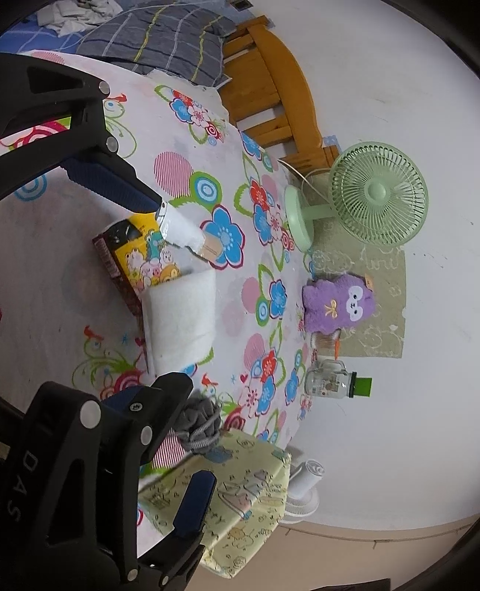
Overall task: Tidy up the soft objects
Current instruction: 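Grasp the white folded cloth with the right tool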
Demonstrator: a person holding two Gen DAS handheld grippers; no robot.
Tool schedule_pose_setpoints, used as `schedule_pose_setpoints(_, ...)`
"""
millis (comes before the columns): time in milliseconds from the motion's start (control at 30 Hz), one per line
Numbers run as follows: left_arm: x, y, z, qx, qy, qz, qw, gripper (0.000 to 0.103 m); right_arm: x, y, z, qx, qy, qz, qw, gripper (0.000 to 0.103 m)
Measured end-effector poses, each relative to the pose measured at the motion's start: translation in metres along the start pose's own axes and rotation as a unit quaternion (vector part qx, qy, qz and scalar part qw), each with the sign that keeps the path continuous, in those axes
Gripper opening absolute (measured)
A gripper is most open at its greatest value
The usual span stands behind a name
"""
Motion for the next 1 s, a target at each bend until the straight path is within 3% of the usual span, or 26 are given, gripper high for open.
schedule_pose_setpoints(533,0.002,0.017,-0.034,0.009,0.016,-0.015,0.9997,0.095,0.007,0.026,-0.048,0.045,0.033,0.010,0.998,0.093)
schedule_pose_setpoints(1000,-0.002,0.014,-0.053,-0.005,0.031,-0.029,0.9991,0.093,0.004,0.023,-0.086,0.039,0.075,0.009,0.996,0.093)
Point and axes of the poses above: each gripper's, at about its wrist camera, not at the fingertips, and z roughly against the way its jaws point, y to its left, x to its top, the point moved 10 cm from there along -z, roughly the way its jaws point, and after that the axes turned 12 degrees about x, right-handed, at the moved point
